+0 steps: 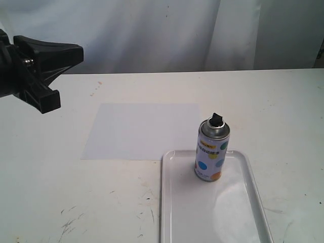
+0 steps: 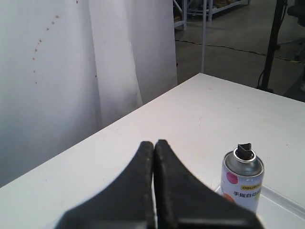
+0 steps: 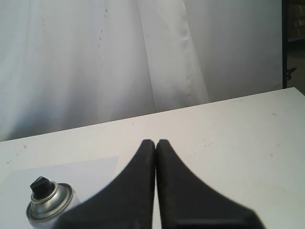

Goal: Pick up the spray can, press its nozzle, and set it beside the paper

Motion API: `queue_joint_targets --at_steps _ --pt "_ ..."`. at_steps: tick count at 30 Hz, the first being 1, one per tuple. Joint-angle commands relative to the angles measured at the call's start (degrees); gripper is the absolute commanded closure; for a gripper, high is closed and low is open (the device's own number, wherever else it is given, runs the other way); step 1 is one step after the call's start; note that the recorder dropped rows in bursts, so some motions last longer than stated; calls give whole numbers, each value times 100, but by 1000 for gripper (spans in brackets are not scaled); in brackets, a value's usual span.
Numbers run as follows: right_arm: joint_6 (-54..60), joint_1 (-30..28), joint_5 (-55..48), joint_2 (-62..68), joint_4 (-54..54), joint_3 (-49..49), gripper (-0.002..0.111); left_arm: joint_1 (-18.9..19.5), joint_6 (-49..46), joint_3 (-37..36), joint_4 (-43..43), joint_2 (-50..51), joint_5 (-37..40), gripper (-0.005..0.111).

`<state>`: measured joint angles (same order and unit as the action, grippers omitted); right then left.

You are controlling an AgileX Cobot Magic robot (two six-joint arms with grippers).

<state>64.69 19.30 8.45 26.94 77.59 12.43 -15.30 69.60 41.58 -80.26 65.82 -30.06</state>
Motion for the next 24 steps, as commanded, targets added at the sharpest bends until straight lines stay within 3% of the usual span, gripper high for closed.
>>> queue_joint_targets --at_steps 1,7,19,21,24 --pt "-2 24 36 -12 -29 -10 108 5 -151 -29 -102 -49 350 107" --pt "-2 24 36 -12 -29 -10 108 5 -62 -29 -251 -49 1111 107" --pt "-2 24 36 -12 -29 -10 108 5 -62 -29 -231 -49 1567 107" --pt "-2 24 36 -12 -29 -10 108 -5 -83 -59 138 -66 2065 107" --pt "-2 24 36 -12 -29 -10 108 -5 -672 -290 1564 -322 3311 107"
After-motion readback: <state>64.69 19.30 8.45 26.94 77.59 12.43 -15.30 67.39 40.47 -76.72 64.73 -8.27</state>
